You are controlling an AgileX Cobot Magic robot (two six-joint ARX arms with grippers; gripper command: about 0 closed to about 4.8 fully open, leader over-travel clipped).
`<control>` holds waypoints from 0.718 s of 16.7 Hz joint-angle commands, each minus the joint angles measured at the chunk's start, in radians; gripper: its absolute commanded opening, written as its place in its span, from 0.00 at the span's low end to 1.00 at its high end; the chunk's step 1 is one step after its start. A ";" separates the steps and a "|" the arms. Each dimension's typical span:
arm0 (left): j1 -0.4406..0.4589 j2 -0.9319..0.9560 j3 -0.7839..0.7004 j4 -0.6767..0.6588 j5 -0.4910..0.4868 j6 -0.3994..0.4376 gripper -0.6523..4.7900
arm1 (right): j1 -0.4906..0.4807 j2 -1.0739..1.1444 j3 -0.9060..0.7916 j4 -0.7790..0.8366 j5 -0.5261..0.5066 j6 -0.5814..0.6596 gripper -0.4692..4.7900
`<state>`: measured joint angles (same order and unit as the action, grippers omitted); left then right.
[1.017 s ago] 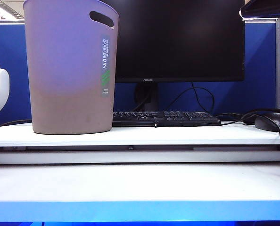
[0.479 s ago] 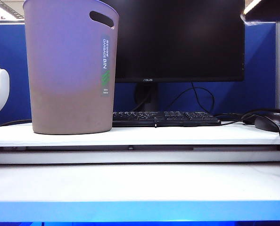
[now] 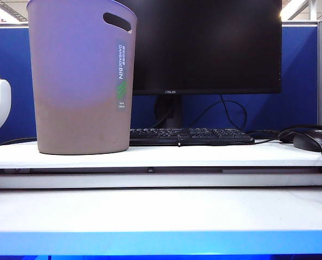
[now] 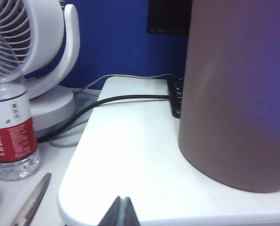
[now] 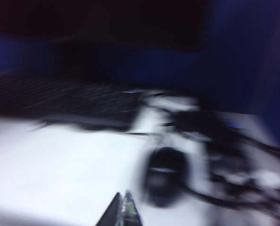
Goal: Pick up all paper balls from the table and place them in the pink trash can.
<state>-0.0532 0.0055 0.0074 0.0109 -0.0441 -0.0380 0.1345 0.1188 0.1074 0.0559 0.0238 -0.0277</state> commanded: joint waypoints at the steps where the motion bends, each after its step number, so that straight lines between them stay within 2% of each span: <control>1: 0.000 -0.002 0.000 0.012 0.003 0.004 0.11 | -0.082 -0.025 -0.039 0.024 -0.003 0.068 0.08; 4: 0.000 -0.002 0.000 0.012 0.003 0.004 0.11 | -0.111 -0.026 -0.075 0.024 -0.004 0.111 0.08; 12: 0.000 -0.002 0.000 0.012 0.003 0.004 0.11 | -0.110 -0.085 -0.107 0.023 0.000 0.109 0.08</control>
<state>-0.0532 0.0055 0.0074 0.0109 -0.0425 -0.0380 0.0242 0.0372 0.0082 0.0612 0.0235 0.0792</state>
